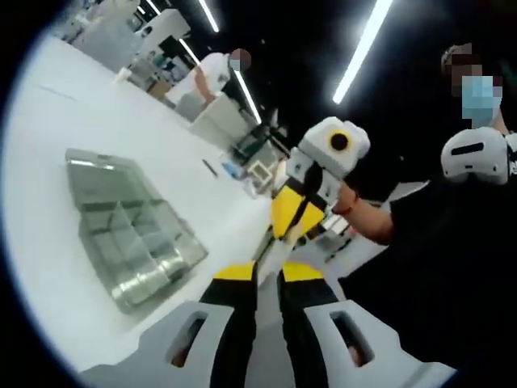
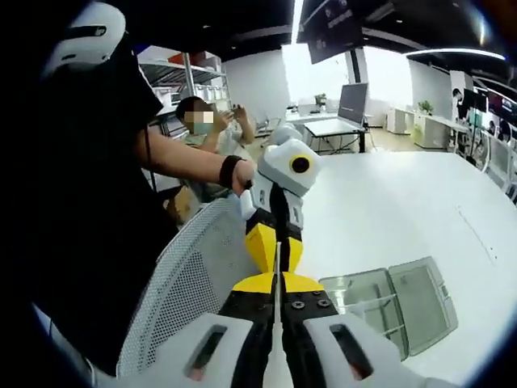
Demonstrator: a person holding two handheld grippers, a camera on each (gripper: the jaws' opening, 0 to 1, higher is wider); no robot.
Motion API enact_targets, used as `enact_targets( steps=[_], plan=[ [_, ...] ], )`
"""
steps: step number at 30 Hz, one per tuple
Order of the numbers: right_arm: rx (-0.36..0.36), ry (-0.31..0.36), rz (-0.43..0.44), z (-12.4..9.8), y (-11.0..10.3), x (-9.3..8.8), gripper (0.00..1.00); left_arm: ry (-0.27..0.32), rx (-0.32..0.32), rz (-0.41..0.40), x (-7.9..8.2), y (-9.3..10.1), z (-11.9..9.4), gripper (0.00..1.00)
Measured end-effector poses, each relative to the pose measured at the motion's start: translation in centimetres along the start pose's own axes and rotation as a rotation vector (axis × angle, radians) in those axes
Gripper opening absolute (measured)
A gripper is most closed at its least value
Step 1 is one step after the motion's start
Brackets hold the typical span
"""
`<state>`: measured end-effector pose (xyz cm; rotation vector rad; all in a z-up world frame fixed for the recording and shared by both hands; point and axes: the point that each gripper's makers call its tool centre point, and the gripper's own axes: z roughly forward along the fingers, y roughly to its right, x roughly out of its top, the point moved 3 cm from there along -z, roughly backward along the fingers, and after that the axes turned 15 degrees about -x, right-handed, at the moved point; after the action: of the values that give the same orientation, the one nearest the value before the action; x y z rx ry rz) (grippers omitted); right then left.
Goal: Insert the divider into the dual guide fixture by aligning both edges with the guide slots and pushing it downward to the bottom, including one-sided entry, uneven engagement, binding, and posture correction.
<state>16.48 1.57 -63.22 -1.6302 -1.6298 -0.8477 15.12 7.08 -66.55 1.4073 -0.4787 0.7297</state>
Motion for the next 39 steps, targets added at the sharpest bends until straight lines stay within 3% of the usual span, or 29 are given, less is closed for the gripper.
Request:
enact_targets(
  steps=[3,5,11,14,22,25,34,39],
  plan=[
    [-0.009,-0.046,0.097,0.0,0.1,0.1,0.0,-0.007,0.031,0.016,-0.2,-0.2,-0.1,0.12],
    [-0.022,-0.02,0.136,0.0,0.5,0.6,0.0,-0.016,0.059,0.039,-0.2,-0.3,-0.1,0.16],
    [-0.061,-0.036,0.121,0.0,1.0,0.7,0.0,-0.02,0.094,0.082,-0.3,-0.2,-0.2,0.23],
    [-0.064,-0.049,0.123,0.0,1.2,0.9,0.0,-0.025,0.141,0.119,-0.3,-0.6,-0.5,0.29],
    [-0.092,-0.076,0.189,0.4,2.2,1.1,0.0,-0.028,0.201,0.136,-0.7,-1.0,-1.3,0.38],
    [-0.161,-0.082,0.142,0.7,3.3,1.0,0.0,-0.022,0.224,0.136,-0.7,-1.0,-1.6,0.39],
    [-0.202,-0.134,0.125,1.5,4.5,0.6,0.0,-0.004,0.284,0.186,-0.3,-1.3,-2.2,0.54],
    [-0.232,-0.152,0.132,1.8,5.5,0.6,0.0,-0.032,0.313,0.211,-0.6,-1.3,-2.4,0.57]
  ],
)
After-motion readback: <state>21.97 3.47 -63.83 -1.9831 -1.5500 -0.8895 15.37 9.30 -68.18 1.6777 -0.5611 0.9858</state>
